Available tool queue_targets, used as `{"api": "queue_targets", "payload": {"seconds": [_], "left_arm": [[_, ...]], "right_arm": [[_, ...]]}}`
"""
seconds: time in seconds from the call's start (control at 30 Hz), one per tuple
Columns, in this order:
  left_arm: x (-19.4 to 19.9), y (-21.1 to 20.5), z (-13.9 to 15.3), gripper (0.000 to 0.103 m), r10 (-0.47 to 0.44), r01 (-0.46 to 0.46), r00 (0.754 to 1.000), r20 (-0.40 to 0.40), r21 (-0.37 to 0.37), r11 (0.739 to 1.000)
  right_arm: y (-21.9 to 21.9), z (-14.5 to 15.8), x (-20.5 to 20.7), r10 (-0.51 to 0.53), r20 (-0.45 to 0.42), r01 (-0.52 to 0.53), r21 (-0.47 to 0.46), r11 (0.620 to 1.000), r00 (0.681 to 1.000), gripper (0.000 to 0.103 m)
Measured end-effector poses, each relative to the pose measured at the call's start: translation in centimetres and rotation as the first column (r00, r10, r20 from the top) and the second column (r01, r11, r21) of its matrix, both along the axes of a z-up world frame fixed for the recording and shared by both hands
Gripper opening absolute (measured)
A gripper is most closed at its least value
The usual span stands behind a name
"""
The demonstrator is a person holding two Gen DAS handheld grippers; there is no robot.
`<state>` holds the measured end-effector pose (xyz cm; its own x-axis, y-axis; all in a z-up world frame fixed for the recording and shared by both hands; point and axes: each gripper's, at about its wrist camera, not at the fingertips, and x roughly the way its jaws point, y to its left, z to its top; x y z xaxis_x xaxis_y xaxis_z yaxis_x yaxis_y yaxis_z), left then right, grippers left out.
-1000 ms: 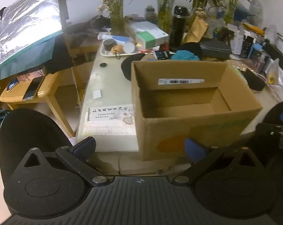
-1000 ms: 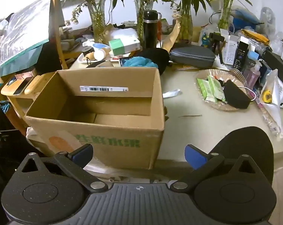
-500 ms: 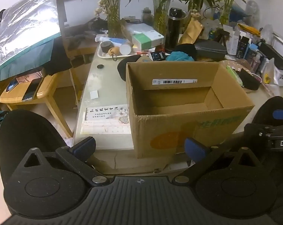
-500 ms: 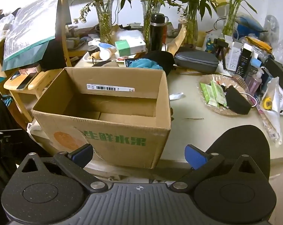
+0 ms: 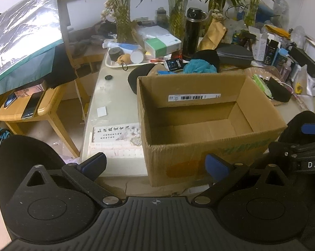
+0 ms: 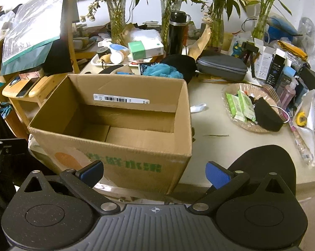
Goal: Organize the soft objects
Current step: 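Move both tools past the cardboard box toward the soft items on the desk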
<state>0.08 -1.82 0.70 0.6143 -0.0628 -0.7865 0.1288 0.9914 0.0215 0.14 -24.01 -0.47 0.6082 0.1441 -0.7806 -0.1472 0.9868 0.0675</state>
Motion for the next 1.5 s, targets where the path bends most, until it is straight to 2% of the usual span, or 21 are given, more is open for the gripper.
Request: {"api": "queue_targets", "payload": {"seconds": [0.3, 0.5, 0.67, 0.83, 1.13, 1.23, 1.33, 1.5], "left_arm": [[1.9, -0.6, 0.0, 0.103, -0.018, 0.018, 0.999, -0.028, -0.003, 1.000], [3.0, -0.7, 0.0, 0.103, -0.032, 0.031, 0.995, -0.096, -0.012, 0.999], [3.8, -0.4, 0.2, 0.103, -0.032, 0.030, 0.990, -0.135, -0.014, 0.999], [4.3, -0.2, 0.7, 0.103, -0.030, 0.028, 0.990, -0.141, -0.021, 0.999], [5.3, 0.9, 2.2, 0.103, -0.049, 0.033, 0.989, -0.139, -0.116, 0.993], [5.6, 1.0, 2.7, 0.103, -0.049, 0.036, 0.991, -0.125, -0.103, 0.994], [5.9, 1.1, 3.1, 0.103, -0.056, 0.046, 0.993, -0.108, -0.089, 0.995], [6.8, 1.1, 3.7, 0.103, -0.062, 0.058, 0.994, -0.091, -0.047, 0.997]], "right_arm": [[-0.2, 0.2, 1.8, 0.004, -0.028, -0.004, -0.021, 1.000, 1.000, 0.103], [0.0, 0.6, 2.8, 0.011, -0.052, -0.013, -0.054, 0.998, 0.999, 0.103], [0.1, 1.1, 4.0, -0.013, -0.107, 0.002, -0.099, 0.995, 0.994, 0.103], [0.2, 2.1, 4.6, 0.005, -0.110, -0.018, -0.114, 0.993, 0.994, 0.103], [0.1, 3.4, 6.4, 0.074, -0.129, -0.090, -0.123, 0.988, 0.989, 0.103], [0.0, 3.7, 6.7, 0.104, -0.123, -0.118, -0.117, 0.986, 0.987, 0.103], [-0.2, 4.3, 6.9, 0.156, -0.118, -0.165, -0.071, 0.984, 0.981, 0.103], [-0.6, 4.7, 7.8, 0.179, -0.125, -0.188, -0.059, 0.980, 0.976, 0.103]]}}
